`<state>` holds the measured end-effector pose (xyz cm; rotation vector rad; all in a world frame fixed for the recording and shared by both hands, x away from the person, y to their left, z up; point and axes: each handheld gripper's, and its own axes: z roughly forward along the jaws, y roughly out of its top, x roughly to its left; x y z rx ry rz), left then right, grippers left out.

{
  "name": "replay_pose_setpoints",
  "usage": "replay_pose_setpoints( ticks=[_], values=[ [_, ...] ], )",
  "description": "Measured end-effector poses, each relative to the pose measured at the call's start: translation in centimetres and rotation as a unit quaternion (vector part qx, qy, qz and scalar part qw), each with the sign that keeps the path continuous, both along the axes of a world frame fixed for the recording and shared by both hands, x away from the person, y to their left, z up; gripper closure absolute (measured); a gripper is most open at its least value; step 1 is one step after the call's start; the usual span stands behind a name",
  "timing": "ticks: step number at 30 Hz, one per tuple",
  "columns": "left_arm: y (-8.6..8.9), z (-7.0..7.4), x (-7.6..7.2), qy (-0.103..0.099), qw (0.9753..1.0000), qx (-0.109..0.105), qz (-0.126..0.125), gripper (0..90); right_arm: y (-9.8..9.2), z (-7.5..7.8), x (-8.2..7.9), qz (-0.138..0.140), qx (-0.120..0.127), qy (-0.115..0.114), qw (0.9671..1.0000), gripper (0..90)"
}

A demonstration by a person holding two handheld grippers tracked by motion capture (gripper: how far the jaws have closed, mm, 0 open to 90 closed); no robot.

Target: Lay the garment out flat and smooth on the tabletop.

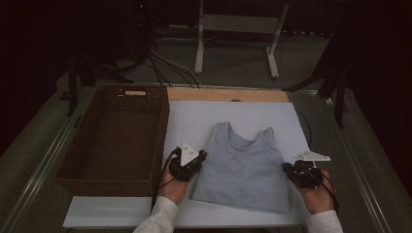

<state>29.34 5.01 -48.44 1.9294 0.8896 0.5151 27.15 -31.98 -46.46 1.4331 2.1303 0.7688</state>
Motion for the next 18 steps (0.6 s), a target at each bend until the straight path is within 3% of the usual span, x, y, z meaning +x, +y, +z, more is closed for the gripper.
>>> replay_pose_setpoints(
  ticks=[6,9,18],
  values=[
    [-0.6,-0.4,-0.5,0.005,0.9999,0.004,-0.012,83.4,-0.3,0.6,0.8,-0.013,-0.014,-0.017,0.9997,83.9],
    [-0.6,-0.5,-0.5,0.006,0.9999,0.005,-0.011,83.4,-0.3,0.6,1.0,-0.011,-0.015,-0.014,0.9997,83.8],
    [0.0,-1.0,-0.8,0.015,0.9997,0.015,-0.009,83.1,0.1,0.1,-0.2,0.001,-0.026,-0.01,0.9996,83.3]
  ],
)
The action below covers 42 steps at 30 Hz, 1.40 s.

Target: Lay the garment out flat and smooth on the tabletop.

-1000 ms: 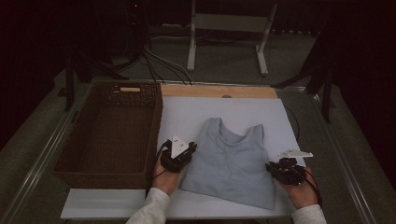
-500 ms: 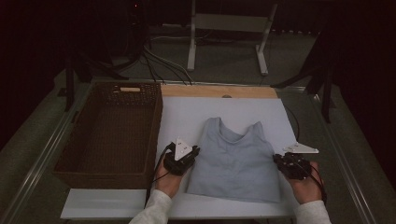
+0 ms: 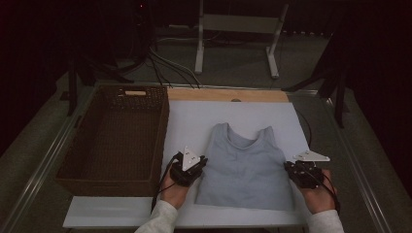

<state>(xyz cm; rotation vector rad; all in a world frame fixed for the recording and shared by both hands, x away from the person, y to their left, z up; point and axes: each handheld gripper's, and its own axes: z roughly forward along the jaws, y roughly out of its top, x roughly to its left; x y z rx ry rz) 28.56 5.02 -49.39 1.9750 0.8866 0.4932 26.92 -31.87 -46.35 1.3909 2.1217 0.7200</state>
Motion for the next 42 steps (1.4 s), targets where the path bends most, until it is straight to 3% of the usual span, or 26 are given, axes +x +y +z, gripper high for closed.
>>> replay_pose_setpoints(
  ticks=[3,4,7,10,13,17,31,38,42],
  values=[
    [0.0,0.0,0.1,0.001,1.0,-0.002,0.001,81.6,0.0,-0.2,-0.2,0.001,0.001,0.002,1.0,82.4],
    [0.0,0.0,0.1,0.001,1.0,-0.004,0.004,76.9,0.0,-0.2,-0.2,0.0,0.002,0.001,1.0,80.1],
    [0.1,0.2,0.0,-0.002,0.9998,-0.017,0.003,57.0,-0.1,0.0,-0.3,-0.012,0.006,-0.01,0.9999,60.0],
    [0.2,0.4,-0.3,-0.008,0.9996,-0.026,0.002,43.8,-0.3,0.4,-0.6,-0.018,0.025,-0.022,0.9993,42.3],
    [0.2,0.7,-0.5,-0.009,0.9993,-0.035,0.003,37.8,-0.4,0.7,-0.9,-0.023,0.04,-0.027,0.9986,34.8],
    [0.4,0.9,-0.9,-0.007,0.999,-0.045,0.003,32.2,-0.7,0.6,-1.4,-0.024,0.062,-0.025,0.9975,33.2],
    [0.7,-0.1,-2.8,0.01,0.9994,-0.031,-0.01,35.9,-1.3,-1.6,-3.3,-0.029,0.07,0.01,0.9971,39.0],
    [0.8,-0.8,-3.3,0.027,0.9995,-0.009,-0.012,42.4,-1.5,-2.1,-4.0,-0.024,0.069,0.025,0.997,42.8],
    [0.7,-1.1,-3.4,0.029,0.9994,0.01,-0.014,50.9,-1.6,-2.5,-4.0,-0.025,0.068,0.035,0.9967,47.1]
  ],
)
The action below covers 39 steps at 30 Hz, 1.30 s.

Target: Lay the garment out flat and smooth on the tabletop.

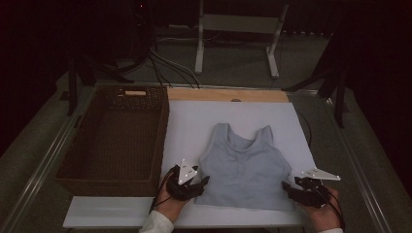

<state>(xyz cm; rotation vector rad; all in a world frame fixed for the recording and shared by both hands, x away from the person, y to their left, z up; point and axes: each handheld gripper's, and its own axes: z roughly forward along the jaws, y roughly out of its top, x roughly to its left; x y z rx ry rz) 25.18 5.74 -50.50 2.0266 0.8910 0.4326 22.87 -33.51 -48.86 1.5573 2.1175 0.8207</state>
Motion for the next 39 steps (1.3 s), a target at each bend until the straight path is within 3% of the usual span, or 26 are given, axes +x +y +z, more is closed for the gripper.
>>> replay_pose_setpoints(
  ticks=[1,5,7,9,10,12,14,17,18,20,21,24,27,29,32,36,38,39],
  values=[
    [-0.2,-0.2,0.1,0.003,0.9999,0.011,0.001,53.1,-0.1,-0.2,0.1,0.0,-0.001,0.005,1.0,50.3],
    [-0.4,-0.4,0.2,0.006,0.9998,0.022,0.001,60.8,0.0,-0.5,0.4,0.004,-0.005,0.014,0.9999,57.5],
    [-0.5,-0.6,0.4,0.016,0.9994,0.031,0.001,65.8,0.2,-0.7,0.7,0.007,-0.009,0.021,0.9997,67.3],
    [-0.5,-0.6,0.4,0.016,0.9994,0.031,0.001,68.1,0.2,-0.8,0.8,0.008,-0.009,0.024,0.9997,67.3],
    [-0.5,-0.7,0.5,0.022,0.9992,0.033,-0.004,75.9,0.4,-0.8,1.0,0.013,-0.009,0.029,0.9995,80.5],
    [-0.6,-0.7,0.4,0.024,0.9991,0.034,-0.007,83.5,0.6,-0.8,1.0,0.02,-0.012,0.027,0.9993,87.1],
    [-0.5,-0.7,0.4,0.025,0.9992,0.031,-0.006,88.8,0.7,-0.7,0.9,0.02,-0.017,0.024,0.9994,89.4],
    [-0.4,-0.5,0.4,0.027,0.9992,0.028,-0.007,89.6,0.6,-0.5,0.9,0.02,-0.017,0.022,0.9994,89.7],
    [-0.3,-0.4,0.4,0.026,0.9993,0.025,-0.006,89.7,0.4,-0.3,0.7,0.016,-0.012,0.015,0.9997,88.1],
    [-0.2,-0.3,0.4,0.024,0.9994,0.023,-0.005,89.6,0.4,-0.1,0.6,0.011,-0.007,0.009,0.9999,68.2],
    [-0.2,-0.3,0.4,0.024,0.9994,0.023,-0.005,89.3,0.4,-0.1,0.6,0.011,-0.007,0.009,0.9999,68.2],
    [-0.2,-0.2,0.2,0.021,0.9995,0.022,-0.005,89.0,0.5,-0.3,0.6,0.007,0.004,0.01,0.9999,42.5],
    [-0.1,-0.1,0.2,0.02,0.9995,0.023,-0.005,89.0,0.7,-0.6,0.7,0.008,0.004,0.018,0.9998,33.8],
    [-0.1,-0.1,0.2,0.02,0.9995,0.023,-0.005,89.1,0.8,-0.7,0.8,0.008,0.005,0.022,0.9997,33.0],
    [0.0,0.0,0.2,0.02,0.9995,0.023,-0.005,89.4,0.9,-1.1,1.1,0.012,0.004,0.034,0.9993,39.5],
    [0.2,0.1,0.1,0.02,0.9996,0.021,-0.004,89.6,1.0,-1.4,1.3,0.023,-0.003,0.044,0.9988,62.4],
    [0.2,0.2,0.0,0.019,0.9996,0.021,-0.002,89.5,1.0,-1.4,1.3,0.024,-0.009,0.043,0.9987,66.2],
    [0.2,0.3,-0.1,0.016,0.9998,0.015,0.0,89.1,1.0,-1.3,1.3,0.031,-0.005,0.046,0.9984,75.1]
  ],
)
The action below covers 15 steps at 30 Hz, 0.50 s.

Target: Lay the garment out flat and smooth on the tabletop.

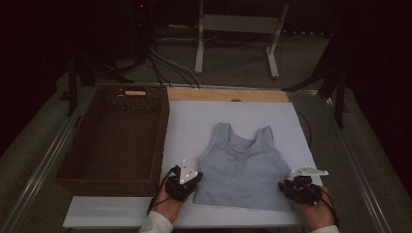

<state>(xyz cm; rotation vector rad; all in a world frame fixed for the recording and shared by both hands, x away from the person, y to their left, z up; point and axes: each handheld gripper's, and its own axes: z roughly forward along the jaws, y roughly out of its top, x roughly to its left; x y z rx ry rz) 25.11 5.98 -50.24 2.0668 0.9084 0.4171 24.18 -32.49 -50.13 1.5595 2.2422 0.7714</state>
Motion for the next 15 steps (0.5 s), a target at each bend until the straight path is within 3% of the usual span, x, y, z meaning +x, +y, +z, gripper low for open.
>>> replay_pose_setpoints(
  ticks=[2,3,5,8,12,14,15],
  values=[
    [0.0,0.1,0.0,-0.005,1.0,0.0,0.004,78.7,0.1,0.0,0.0,0.002,-0.003,-0.003,1.0,79.4],
    [0.1,0.0,0.2,-0.004,0.9999,-0.013,0.003,73.4,0.3,0.2,-0.1,0.007,-0.007,-0.006,0.9999,84.0],
    [0.0,-0.1,0.3,-0.001,0.9997,-0.024,0.001,65.1,0.5,0.3,-0.2,0.012,-0.014,-0.01,0.9998,85.1],
    [-0.4,-0.2,0.5,-0.006,0.9997,-0.024,0.0,54.9,0.5,0.4,-0.2,0.013,-0.014,-0.013,0.9997,85.6],
    [-0.8,-0.3,0.8,-0.005,0.9997,-0.022,0.006,48.9,0.5,0.4,-0.3,0.015,-0.014,-0.013,0.9997,85.6],
    [-0.8,-0.4,1.0,0.001,0.9999,-0.014,0.003,50.1,0.6,0.5,-0.3,0.017,-0.013,-0.016,0.9996,85.6],
    [-1.0,-0.5,1.0,0.004,1.0,0.0,0.003,51.4,0.6,0.5,-0.4,0.018,-0.013,-0.016,0.9996,85.6]
  ],
)
